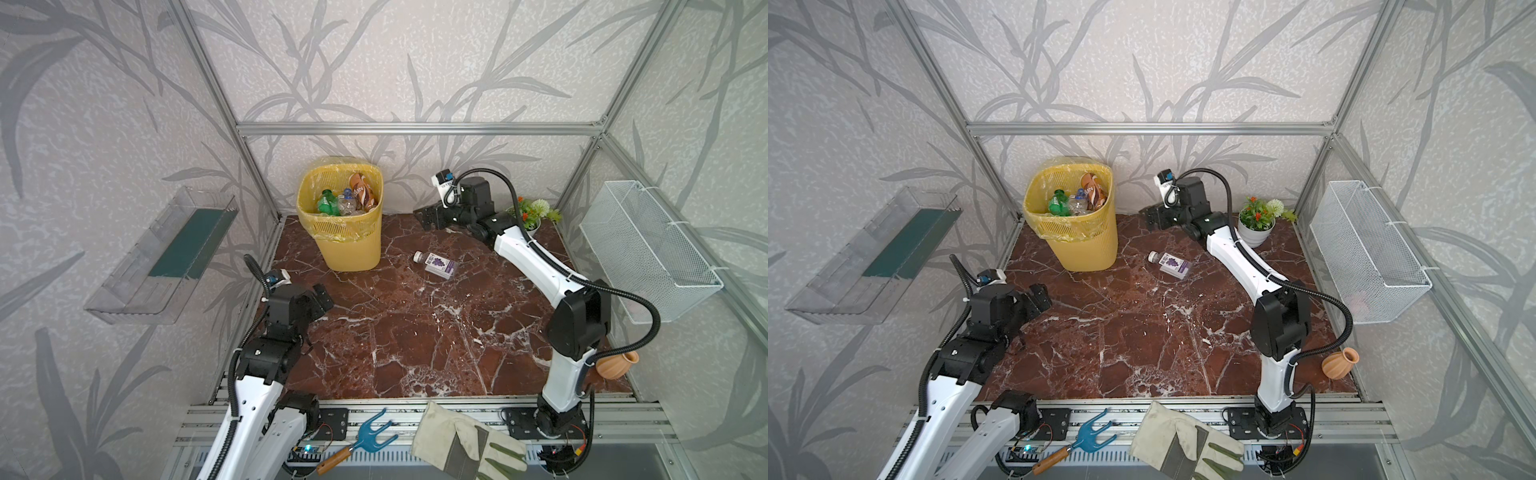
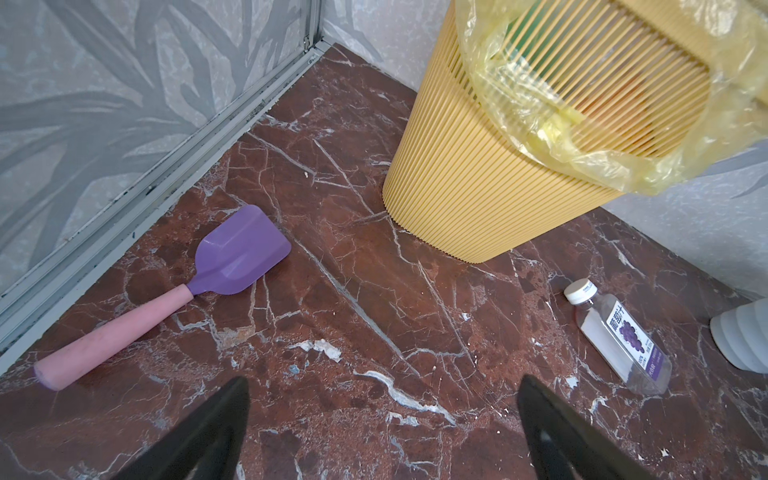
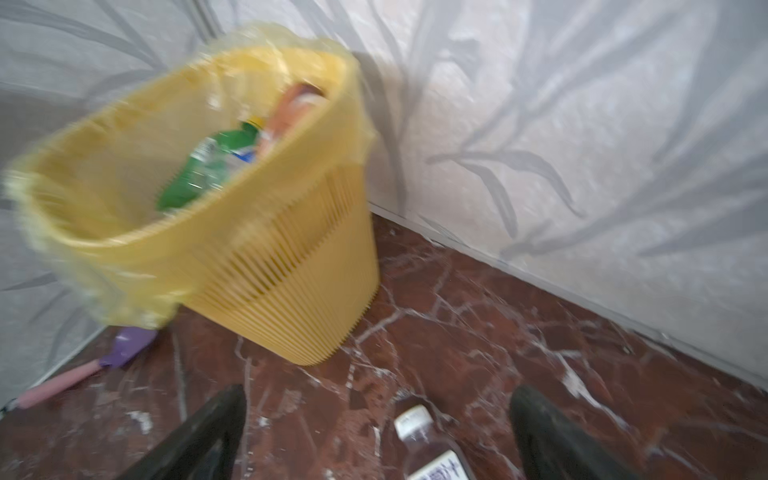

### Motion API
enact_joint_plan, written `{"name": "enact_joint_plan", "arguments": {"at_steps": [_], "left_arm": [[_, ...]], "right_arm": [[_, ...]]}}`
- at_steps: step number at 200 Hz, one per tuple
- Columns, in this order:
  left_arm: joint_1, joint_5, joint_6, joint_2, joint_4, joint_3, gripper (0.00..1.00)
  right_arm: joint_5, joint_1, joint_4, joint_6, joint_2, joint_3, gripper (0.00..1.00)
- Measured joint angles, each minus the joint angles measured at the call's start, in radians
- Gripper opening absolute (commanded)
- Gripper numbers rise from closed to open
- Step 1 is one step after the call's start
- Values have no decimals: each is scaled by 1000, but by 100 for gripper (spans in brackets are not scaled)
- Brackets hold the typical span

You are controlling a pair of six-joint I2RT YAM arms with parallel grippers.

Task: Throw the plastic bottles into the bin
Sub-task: 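Move the right gripper over the clear grape-juice bottle, then lower the right gripper onto the grape-juice bottle and grasp it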

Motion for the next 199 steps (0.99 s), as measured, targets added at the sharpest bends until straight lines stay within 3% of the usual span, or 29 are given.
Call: {"name": "enact_joint_plan", "arguments": {"at_steps": [22, 41, 114, 174, 199], "left_arm": [[0, 12, -1, -6, 1, -14, 99], [0, 18, -1, 2, 8, -14, 99], [1, 20, -2, 9, 12, -15, 99], [1, 19, -2, 6, 12, -15, 99], [1, 19, -2, 5, 12, -15, 99]], "right_arm": [[9, -95, -60, -68, 60, -71, 99], [28, -115, -128, -141, 130, -73, 99], [46, -37, -325, -339, 306, 29, 97], [74, 21, -399, -407, 393, 149, 91], [105, 39, -420, -427, 402, 149, 81]]}}
